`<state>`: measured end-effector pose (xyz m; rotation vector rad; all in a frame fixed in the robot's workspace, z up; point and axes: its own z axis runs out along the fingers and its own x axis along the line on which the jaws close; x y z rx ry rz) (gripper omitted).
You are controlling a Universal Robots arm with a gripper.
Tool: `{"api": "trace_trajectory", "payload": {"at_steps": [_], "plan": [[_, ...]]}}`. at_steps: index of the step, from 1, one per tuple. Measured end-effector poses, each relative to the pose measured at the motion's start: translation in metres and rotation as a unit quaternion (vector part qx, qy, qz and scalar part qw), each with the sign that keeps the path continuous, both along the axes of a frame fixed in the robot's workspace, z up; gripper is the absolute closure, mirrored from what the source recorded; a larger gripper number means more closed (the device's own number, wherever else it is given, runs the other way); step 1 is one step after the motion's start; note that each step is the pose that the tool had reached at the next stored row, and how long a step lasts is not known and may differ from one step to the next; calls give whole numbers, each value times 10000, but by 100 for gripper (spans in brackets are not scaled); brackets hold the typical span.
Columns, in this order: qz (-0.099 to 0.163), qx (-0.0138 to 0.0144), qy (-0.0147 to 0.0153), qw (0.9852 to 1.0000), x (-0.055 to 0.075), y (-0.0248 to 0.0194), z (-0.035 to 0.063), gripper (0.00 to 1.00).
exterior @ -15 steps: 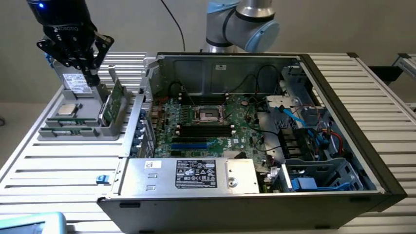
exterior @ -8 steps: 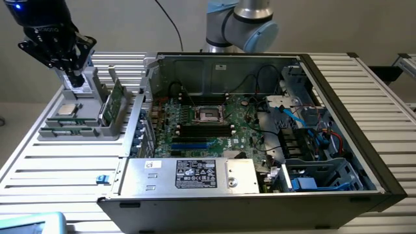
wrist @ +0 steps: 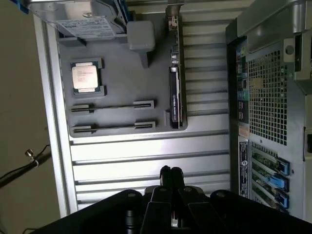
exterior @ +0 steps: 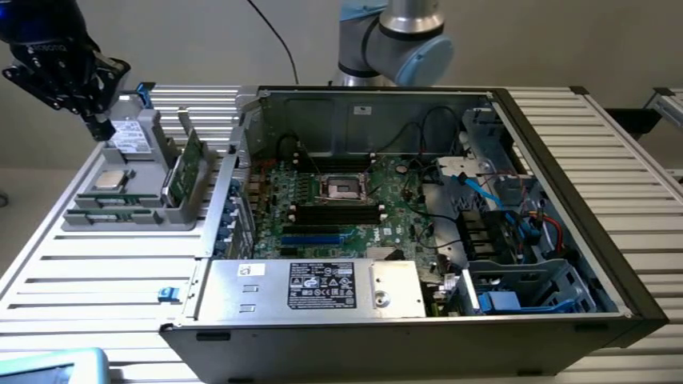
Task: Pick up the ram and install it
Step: 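Reach for the ram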
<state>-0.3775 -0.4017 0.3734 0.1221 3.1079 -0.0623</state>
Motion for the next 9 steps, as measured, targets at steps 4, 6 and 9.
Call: {"api": "trace_trajectory", "payload": {"at_steps": [4, 6, 9], "plan": [[0, 0, -2, 10000, -165, 79, -22, 89], [0, 0, -4, 10000, -254, 118, -34, 89], [0, 0, -5, 10000, -381, 173, -52, 89]]}}
